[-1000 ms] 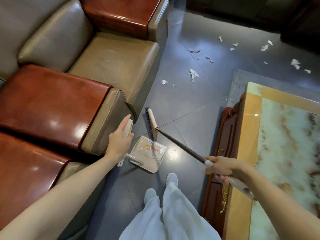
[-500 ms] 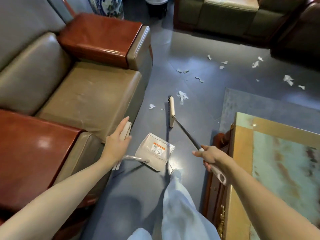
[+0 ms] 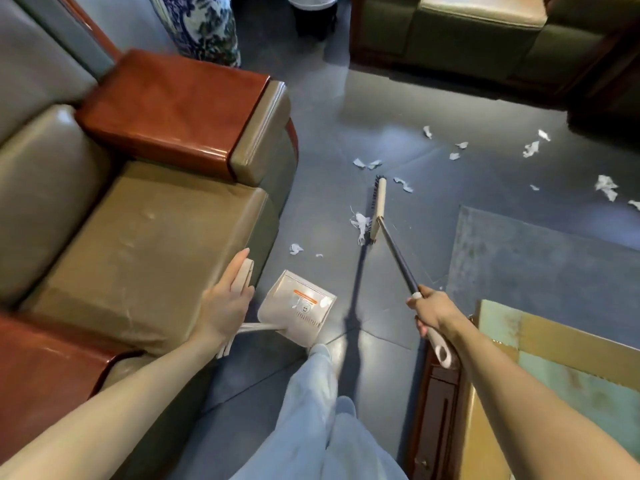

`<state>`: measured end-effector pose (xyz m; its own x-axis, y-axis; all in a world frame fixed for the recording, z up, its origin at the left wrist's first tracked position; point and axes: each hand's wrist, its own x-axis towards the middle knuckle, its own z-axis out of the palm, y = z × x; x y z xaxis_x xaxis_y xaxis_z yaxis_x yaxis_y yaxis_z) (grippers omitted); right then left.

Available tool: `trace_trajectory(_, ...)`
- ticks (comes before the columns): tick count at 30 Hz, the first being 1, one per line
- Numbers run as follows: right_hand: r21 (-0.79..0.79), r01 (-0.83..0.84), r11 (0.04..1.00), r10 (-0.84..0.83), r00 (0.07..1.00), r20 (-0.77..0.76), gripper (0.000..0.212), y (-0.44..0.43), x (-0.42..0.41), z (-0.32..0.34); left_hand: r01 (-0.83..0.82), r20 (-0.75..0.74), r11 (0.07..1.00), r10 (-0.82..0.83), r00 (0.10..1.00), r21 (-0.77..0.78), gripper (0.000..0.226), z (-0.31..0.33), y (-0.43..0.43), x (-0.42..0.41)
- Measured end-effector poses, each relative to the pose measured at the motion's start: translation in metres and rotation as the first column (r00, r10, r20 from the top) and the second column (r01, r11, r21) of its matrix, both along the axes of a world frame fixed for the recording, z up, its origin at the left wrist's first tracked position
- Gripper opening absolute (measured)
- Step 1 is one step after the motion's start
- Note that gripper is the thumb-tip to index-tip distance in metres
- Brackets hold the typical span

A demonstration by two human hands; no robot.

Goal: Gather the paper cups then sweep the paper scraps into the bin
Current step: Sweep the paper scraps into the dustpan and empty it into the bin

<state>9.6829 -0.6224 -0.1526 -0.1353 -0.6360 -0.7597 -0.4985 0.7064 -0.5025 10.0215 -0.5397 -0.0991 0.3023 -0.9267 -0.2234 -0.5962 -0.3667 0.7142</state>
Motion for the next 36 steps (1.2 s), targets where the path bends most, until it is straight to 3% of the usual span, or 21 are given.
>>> trace_trajectory(3,0.000,-0.049,0.999,0.049,0.996,-0.076,0.027,-0.051,0.001,-0.012,0.001,-0.008,0.999,-0.001,1.000,0.037,0.066,-0.004,-0.030,0.013)
trace_trajectory(9,0.048,-0.082,0.995,0.086,0.993,-0.086,0.034,-0.110,0.017,-0.039,-0.006,-0.009,0.999,0.006,1.000,0.043,0.069,0.000,-0.059,0.038)
trace_trajectory(12,0.094,-0.109,0.990,0.114,0.993,-0.044,0.027,-0.113,0.037,-0.036,-0.028,0.023,0.998,0.026,0.999,0.062,0.068,0.001,-0.065,0.044)
trace_trajectory(18,0.196,-0.188,0.962,0.176,0.981,0.077,0.043,-0.097,0.047,-0.007,-0.104,0.027,0.990,0.102,0.994,0.093,0.064,0.000,-0.067,0.042)
trace_trajectory(27,0.133,-0.241,0.961,0.237,0.970,0.047,0.055,-0.124,0.042,0.020,-0.277,-0.028,0.959,0.278,0.960,0.054,0.064,-0.006,-0.058,0.036)
trace_trajectory(31,0.121,-0.338,0.933,0.341,0.940,-0.008,0.056,-0.131,0.066,0.011,-0.253,-0.019,0.967,0.254,0.967,0.032,0.062,-0.010,-0.077,0.042)
trace_trajectory(36,0.191,-0.411,0.891,0.410,0.911,0.050,0.041,-0.114,0.094,-0.002,-0.177,0.051,0.984,0.176,0.983,0.027,0.061,-0.014,-0.113,0.054)
